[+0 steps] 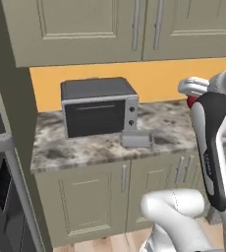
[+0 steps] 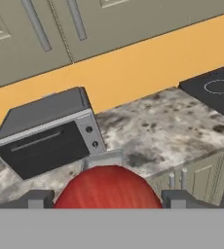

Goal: Take the onion and onion out of the freezer and place them in the tupperware container on the counter. Then put the tupperware containing the vegetables back in the freezer.

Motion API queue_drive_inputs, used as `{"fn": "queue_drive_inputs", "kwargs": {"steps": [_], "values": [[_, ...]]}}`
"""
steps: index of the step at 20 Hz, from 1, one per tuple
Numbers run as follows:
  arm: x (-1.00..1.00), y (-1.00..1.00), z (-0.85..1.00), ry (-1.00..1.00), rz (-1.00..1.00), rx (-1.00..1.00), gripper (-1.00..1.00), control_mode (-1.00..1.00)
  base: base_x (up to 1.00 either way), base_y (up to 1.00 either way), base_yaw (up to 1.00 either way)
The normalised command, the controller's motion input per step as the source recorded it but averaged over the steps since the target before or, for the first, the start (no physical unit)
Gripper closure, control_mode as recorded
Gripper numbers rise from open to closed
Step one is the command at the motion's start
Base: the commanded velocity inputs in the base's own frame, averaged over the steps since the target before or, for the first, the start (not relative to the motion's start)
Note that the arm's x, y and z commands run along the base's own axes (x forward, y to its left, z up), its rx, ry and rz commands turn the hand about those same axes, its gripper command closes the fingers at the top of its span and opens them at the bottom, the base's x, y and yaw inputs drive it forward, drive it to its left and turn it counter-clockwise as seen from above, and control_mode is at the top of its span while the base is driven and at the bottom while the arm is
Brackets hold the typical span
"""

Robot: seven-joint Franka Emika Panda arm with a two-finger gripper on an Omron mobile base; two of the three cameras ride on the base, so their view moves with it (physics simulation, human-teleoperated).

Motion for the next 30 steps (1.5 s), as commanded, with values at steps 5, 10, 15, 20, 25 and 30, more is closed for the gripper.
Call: {"fn": "queue_drive_inputs", "kwargs": {"steps": [5, 10, 15, 20, 25, 30], "values": [[0.00, 0.00, 0.00, 0.00, 0.00, 0.00, 1.00, 1.00, 0.31, -0.18, 0.52], [0.00, 0.00, 0.00, 0.00, 0.00, 0.00, 1.00, 1.00, 0.66, -0.09, 0.29], [0.25, -0.12, -0.78, 0.20, 0.19, 0.00, 1.00, -1.00, 0.00, 0.00, 0.00], [0.03, -0.37, -0.93, 0.15, 0.06, 0.00, 1.00, -1.00, 0.00, 0.00, 0.00], [0.33, -0.16, -0.79, 0.05, 0.01, -0.01, 1.00, -1.00, 0.00, 0.00, 0.00], [0.63, 0.00, -0.75, 0.05, 0.00, -0.03, 1.00, -1.00, 0.00, 0.00, 0.00]]}}
